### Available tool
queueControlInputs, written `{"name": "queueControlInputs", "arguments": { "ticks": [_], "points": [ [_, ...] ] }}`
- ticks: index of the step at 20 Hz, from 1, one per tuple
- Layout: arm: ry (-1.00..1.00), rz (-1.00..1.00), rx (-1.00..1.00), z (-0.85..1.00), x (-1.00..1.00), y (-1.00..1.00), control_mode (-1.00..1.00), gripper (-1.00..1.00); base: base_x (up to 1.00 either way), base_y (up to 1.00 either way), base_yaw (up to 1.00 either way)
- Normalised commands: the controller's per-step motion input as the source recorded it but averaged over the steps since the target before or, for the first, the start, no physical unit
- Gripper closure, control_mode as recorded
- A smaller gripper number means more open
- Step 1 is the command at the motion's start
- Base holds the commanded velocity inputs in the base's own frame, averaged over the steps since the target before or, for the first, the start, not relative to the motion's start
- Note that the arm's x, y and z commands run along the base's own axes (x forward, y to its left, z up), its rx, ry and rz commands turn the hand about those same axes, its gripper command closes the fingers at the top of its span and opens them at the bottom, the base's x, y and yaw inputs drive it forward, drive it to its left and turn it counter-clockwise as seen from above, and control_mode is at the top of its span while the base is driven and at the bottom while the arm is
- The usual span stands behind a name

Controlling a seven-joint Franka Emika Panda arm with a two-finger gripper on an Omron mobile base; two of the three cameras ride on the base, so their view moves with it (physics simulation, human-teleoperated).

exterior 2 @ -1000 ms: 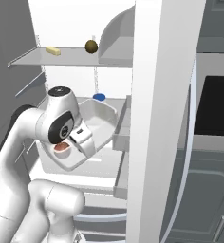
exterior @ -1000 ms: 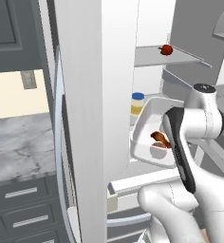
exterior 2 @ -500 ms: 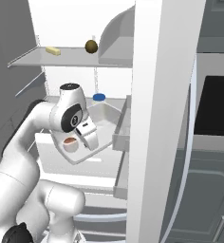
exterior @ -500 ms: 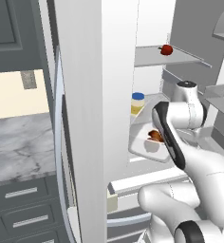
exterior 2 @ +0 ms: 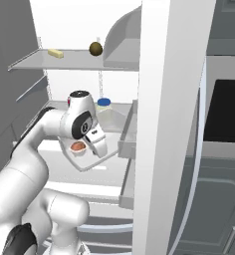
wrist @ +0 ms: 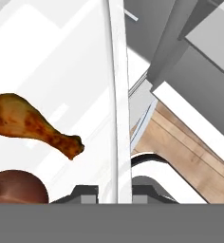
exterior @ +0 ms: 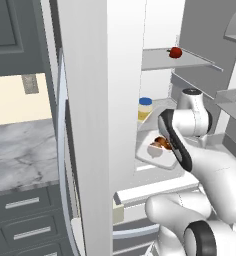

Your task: Place the tupperware on the second highest shelf of the fridge. Make space for the tupperware among the existing items by rearranging them on the shelves if needed. Close the fridge door when finished.

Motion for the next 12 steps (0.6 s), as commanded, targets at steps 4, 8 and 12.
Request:
{"name": "queueControlInputs", "arguments": {
  "ticks": [4,8,12],
  "points": [
    [0.00,-0.03,0.01,0.00,0.24,-0.17,-1.00,1.00,0.00,0.00,0.00],
    [0.00,-0.04,0.01,0.00,0.33,-0.15,-1.00,1.00,0.00,0.00,0.00],
    [0.00,-0.05,0.00,0.00,0.36,-0.09,-1.00,1.00,0.00,0.00,0.00]
  ]
}}
